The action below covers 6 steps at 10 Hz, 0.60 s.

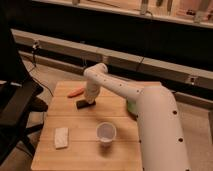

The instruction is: Push the eraser across the table

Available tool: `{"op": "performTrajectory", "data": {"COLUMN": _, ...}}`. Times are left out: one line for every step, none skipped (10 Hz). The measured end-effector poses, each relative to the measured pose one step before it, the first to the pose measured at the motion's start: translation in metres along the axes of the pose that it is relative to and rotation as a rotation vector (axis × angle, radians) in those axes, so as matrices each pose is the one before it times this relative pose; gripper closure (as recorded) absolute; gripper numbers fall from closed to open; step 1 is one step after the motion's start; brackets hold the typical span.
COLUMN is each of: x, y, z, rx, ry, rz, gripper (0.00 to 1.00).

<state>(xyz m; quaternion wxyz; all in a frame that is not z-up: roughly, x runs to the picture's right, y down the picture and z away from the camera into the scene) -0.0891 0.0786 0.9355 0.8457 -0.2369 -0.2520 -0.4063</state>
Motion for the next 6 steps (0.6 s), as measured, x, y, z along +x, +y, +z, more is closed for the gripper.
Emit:
{"op": "performTrajectory", "data": {"x": -0.00097, "y": -0.00056, "z": 0.00059, "rx": 0.00084, "ry": 0.00194, "rz": -0.00393, "gripper": 1.00}}
{"op": "performTrajectory", "data": {"x": -0.00137, "y": -0.00230, "z": 0.00069, "rx": 0.00556, "ry": 0.00147, "rz": -0.00426, "gripper": 1.00}}
{"op": "performTrajectory", "data": {"x": 0.00022, "y": -0.00003, "z": -0.00096, "rx": 0.00030, "ry": 0.00077, "rz": -0.00007, "gripper": 1.00}}
{"op": "performTrajectory", "data": {"x": -0.00025, "y": -0.00008, "z": -0.00016, "rx": 0.00017, "ry": -0.00040, "rz": -0.00025, "gripper": 1.00}}
{"op": "performTrajectory", "data": {"x": 0.00005, "y": 0.00001, "z": -0.00005, "rx": 0.00009, "ry": -0.00003, "rz": 0.00016, "gripper": 1.00}}
{"op": "performTrajectory", "data": {"x": -0.00034, "y": 0.00018, "z": 0.00025, "rx": -0.00076, "ry": 0.00056, "rz": -0.00143, "gripper": 1.00}}
